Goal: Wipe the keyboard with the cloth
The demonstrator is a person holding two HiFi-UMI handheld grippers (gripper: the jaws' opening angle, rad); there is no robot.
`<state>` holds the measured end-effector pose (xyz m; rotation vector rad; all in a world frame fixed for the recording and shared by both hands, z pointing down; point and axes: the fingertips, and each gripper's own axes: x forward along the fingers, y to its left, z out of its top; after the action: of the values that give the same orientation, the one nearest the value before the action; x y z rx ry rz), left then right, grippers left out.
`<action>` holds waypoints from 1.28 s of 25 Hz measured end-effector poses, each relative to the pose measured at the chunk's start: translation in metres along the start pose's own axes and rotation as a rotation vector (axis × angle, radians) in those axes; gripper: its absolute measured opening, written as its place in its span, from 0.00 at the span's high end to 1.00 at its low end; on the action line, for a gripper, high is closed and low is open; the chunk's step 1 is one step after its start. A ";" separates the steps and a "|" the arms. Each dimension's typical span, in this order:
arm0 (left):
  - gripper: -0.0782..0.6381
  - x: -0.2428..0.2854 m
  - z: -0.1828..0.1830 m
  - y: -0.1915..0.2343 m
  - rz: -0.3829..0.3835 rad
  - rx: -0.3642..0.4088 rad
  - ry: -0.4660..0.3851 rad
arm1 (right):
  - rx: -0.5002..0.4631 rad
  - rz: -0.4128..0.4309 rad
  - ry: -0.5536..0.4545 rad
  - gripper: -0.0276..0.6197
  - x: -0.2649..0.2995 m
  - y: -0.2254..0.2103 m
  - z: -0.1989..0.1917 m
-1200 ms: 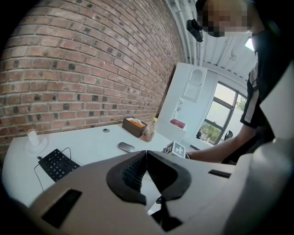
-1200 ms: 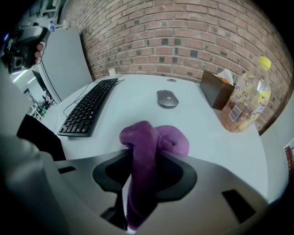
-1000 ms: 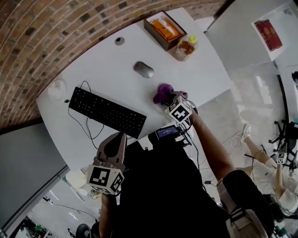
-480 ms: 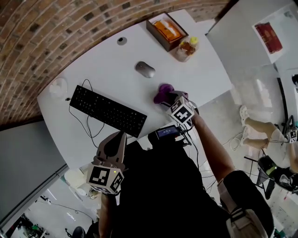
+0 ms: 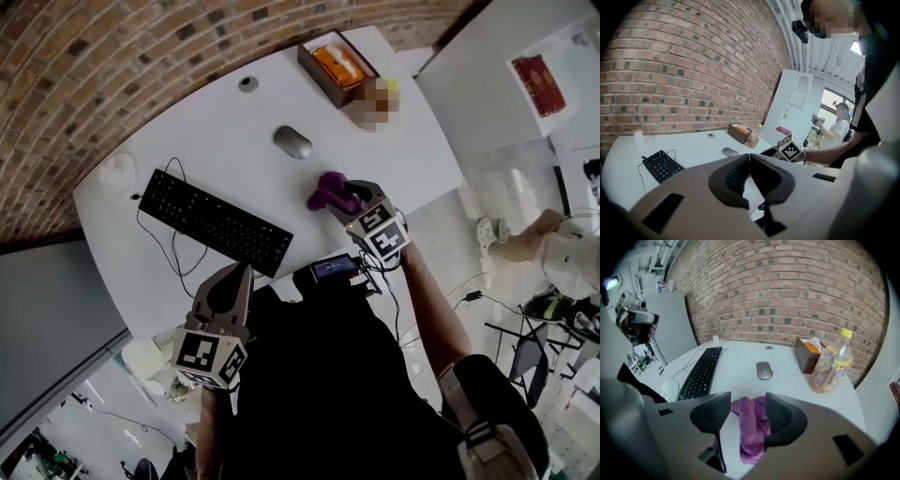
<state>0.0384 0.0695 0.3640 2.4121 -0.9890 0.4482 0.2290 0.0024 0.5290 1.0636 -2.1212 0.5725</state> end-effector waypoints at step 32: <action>0.87 -0.025 0.078 -0.013 0.004 0.051 -0.244 | -0.007 0.447 -0.616 0.93 -0.142 0.125 0.216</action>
<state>0.0400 0.0488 0.2841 2.5549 -1.0962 0.1841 0.1054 0.0090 0.2700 0.8247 -2.9382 0.4742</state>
